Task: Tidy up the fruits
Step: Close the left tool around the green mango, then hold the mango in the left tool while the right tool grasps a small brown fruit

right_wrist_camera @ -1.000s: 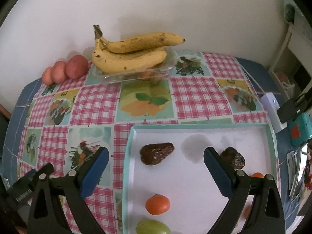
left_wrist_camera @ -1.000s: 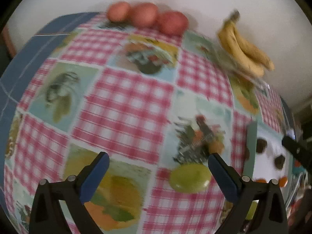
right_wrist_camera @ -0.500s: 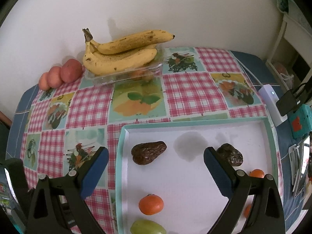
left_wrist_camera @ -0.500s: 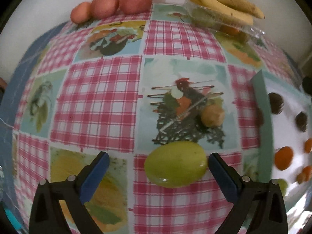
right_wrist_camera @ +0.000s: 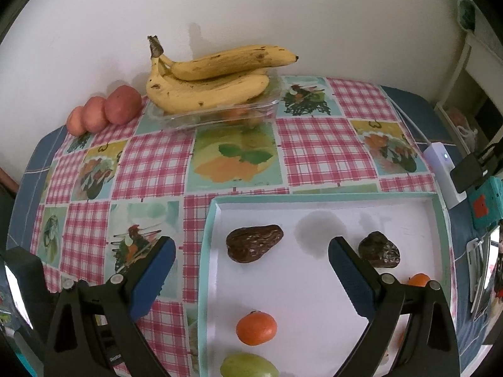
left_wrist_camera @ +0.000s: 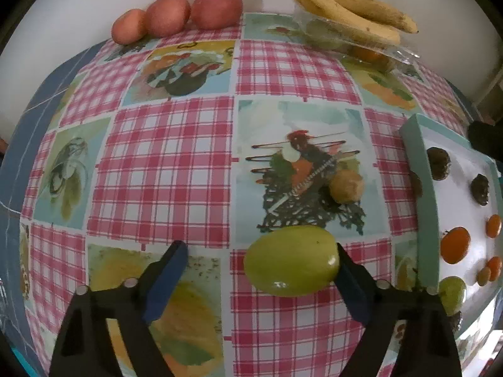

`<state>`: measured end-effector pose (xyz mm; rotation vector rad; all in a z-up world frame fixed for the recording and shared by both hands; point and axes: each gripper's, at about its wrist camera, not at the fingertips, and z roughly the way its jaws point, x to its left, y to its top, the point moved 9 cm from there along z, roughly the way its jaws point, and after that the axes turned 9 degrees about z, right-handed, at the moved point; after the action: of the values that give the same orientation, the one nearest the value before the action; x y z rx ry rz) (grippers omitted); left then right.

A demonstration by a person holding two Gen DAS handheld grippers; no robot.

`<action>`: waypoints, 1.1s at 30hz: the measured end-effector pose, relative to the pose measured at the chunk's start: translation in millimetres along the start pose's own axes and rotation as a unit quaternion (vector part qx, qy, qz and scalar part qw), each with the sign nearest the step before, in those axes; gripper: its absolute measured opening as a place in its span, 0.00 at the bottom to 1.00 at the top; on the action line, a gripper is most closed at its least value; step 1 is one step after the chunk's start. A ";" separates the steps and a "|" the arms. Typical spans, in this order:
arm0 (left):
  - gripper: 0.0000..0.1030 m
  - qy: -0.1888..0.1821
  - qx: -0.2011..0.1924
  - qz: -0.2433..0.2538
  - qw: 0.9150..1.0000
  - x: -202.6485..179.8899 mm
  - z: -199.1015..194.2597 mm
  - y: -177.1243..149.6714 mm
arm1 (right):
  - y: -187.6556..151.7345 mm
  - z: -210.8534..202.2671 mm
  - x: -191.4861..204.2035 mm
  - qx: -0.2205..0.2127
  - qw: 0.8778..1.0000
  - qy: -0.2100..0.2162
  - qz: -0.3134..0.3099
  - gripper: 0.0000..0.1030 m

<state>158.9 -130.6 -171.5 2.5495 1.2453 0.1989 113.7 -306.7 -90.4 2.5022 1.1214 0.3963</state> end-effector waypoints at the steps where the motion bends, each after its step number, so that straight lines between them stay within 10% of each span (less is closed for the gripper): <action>1: 0.81 -0.003 -0.003 0.005 1.000 -2.0 -1.2 0.2 | -0.6 0.7 1.5 0.001 1.000 0.000 -0.002 0.95; 7: 0.52 -0.048 -0.017 -0.001 0.999 -17.4 -14.6 9.5 | -4.7 4.6 10.4 0.006 1.000 -0.004 -0.016 0.95; 33: 0.52 0.012 -0.029 -0.133 0.991 99.4 -27.2 -5.9 | -32.0 24.2 78.8 0.016 0.996 0.010 -0.086 0.95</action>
<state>208.8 -43.3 -148.2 2.3085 1.5482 0.2040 153.1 -232.5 -118.0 2.4094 1.3502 0.3582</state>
